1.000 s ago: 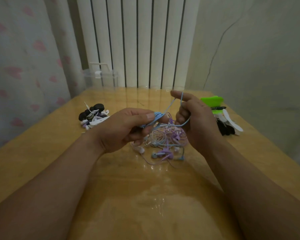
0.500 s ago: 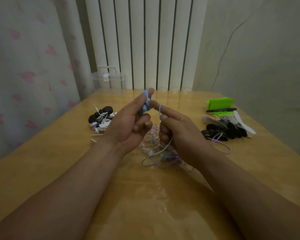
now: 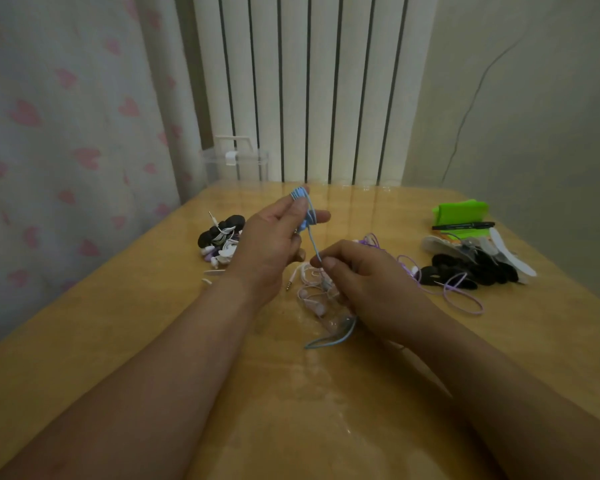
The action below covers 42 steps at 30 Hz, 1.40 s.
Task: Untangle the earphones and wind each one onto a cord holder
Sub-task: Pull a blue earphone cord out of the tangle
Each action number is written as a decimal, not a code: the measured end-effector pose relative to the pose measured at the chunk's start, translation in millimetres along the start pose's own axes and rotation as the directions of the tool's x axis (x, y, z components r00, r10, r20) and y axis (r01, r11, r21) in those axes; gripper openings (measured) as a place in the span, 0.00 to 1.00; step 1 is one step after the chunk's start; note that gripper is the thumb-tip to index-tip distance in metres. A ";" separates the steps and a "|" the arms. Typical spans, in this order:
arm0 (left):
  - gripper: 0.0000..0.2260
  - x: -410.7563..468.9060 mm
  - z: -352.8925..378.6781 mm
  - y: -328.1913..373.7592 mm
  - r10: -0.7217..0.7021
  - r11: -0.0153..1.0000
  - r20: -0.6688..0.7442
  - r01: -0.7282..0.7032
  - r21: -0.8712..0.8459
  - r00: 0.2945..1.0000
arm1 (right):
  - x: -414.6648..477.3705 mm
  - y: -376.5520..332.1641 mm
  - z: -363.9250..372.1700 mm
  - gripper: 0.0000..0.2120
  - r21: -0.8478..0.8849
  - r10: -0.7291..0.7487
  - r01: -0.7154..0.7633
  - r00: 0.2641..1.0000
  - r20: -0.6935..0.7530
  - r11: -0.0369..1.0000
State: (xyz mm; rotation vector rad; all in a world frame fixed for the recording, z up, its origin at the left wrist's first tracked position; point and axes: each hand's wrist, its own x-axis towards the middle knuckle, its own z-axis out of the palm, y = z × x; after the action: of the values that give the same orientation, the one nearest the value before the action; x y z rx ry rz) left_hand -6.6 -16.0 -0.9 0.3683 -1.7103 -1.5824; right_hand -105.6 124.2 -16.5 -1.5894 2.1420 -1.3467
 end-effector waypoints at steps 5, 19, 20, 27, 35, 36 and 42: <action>0.12 -2.9 -1.3 -3.1 0.119 0.923 0.081 -0.140 0.359 0.990 | -2.1 -2.9 -17.9 0.08 0.015 -0.021 0.022 0.994 -0.106 1.000; 0.12 -10.2 -1.5 9.3 -0.062 0.757 0.514 -0.296 0.583 0.855 | 6.9 3.4 -62.3 0.09 0.725 0.171 -0.190 0.980 0.101 0.662; 0.12 -10.7 -2.3 9.8 -0.079 0.771 0.532 -0.287 0.569 0.843 | 7.3 5.8 -65.8 0.09 0.746 0.174 -0.201 0.978 0.115 0.635; 0.19 -15.7 5.7 16.0 -0.041 0.980 0.648 0.157 -0.122 0.760 | 6.7 14.4 -58.0 0.05 0.649 0.158 -0.161 0.985 0.063 0.744; 0.16 -0.7 3.9 1.5 -0.002 0.974 0.177 0.042 -0.224 0.984 | 2.2 2.5 -17.2 0.10 0.085 0.025 -0.030 0.998 0.062 0.996; 0.16 -0.6 2.7 -0.2 0.013 0.987 0.140 0.010 -0.159 0.990 | 1.2 0.1 -14.1 0.10 0.046 0.012 -0.016 0.997 0.072 0.999; 0.13 -3.0 -0.3 -2.4 0.105 0.969 0.083 -0.121 0.215 0.991 | 1.2 -3.5 -22.4 0.08 0.019 -0.029 0.032 0.994 -0.108 0.999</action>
State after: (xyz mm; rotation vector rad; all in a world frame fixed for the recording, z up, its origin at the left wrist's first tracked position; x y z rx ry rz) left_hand -5.0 -14.7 -4.2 0.3207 -1.9330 -1.3423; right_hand -116.9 135.7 -0.3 -1.5823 2.1646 -1.4918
